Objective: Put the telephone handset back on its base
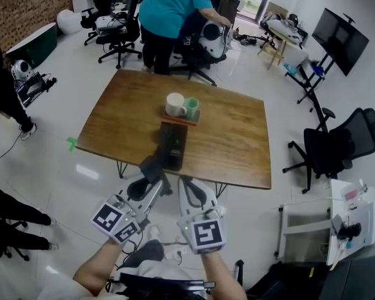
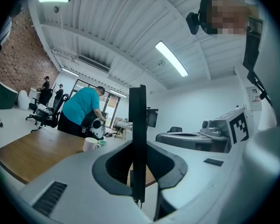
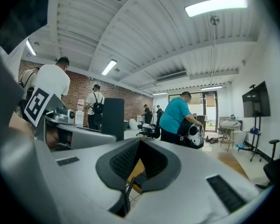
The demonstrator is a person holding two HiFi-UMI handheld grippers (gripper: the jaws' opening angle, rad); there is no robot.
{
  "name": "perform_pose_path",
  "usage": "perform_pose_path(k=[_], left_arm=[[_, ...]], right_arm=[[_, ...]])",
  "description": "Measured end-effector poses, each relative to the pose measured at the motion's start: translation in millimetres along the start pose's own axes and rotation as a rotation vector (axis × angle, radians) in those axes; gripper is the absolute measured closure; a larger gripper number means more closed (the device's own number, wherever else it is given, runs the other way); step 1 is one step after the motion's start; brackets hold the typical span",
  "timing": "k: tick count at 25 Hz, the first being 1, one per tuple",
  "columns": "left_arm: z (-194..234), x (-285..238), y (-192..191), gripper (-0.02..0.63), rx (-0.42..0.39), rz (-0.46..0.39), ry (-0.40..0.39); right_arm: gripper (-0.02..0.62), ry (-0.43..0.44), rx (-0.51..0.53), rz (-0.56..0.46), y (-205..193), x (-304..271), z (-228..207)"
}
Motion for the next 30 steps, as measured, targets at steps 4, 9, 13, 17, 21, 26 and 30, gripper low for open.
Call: perform_pose_path(k=[4, 9, 13, 17, 21, 26, 30], left_arm=[[22.6, -13.3, -1.0, 0.536, 0.005, 0.022, -0.013], [43.3, -30.1, -3.5, 0.537, 0.008, 0.049, -0.044], [58.2, -42.4, -8.9, 0.535, 0.024, 0.074, -0.069], [71.8, -52.9, -14.2, 0.535, 0.041, 0.1, -0.097], [86.0, -62.4, -21.4, 0.535, 0.042, 0.133, -0.111], [103.7, -77.7, -33.9, 0.535, 0.051, 0.186, -0.148], [119.1, -92.2, -48.2, 0.535, 0.101, 0.224, -0.178]], right_arm=[[0.591, -0.008, -0.044, -0.008, 6.1, -24.5, -1.4], [0.591, -0.021, -0.009, 0.012, 3.7, -47.7, -9.1], [0.591, -0.036, -0.023, 0.009, 3.4, -62.6, -14.2], [0.591, -0.039, -0.035, 0.014, 3.4, -73.6, -17.7], [0.591, -0.049, -0.045, 0.018, -4.1, -81.9, -19.9], [0.591, -0.034, -0.074, 0.005, -5.8, -93.7, -22.9], [0.591, -0.042, -0.053, 0.022, -17.1, -98.9, -27.5]])
Point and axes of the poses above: the fingertips, and each gripper's own axes: x backward along the fingers, z to its left, y out of its top, the point moved 10 cm from there along x, backward along the fingers, and after that the axes turned 7 degrees about y, right-handed, at the moved point
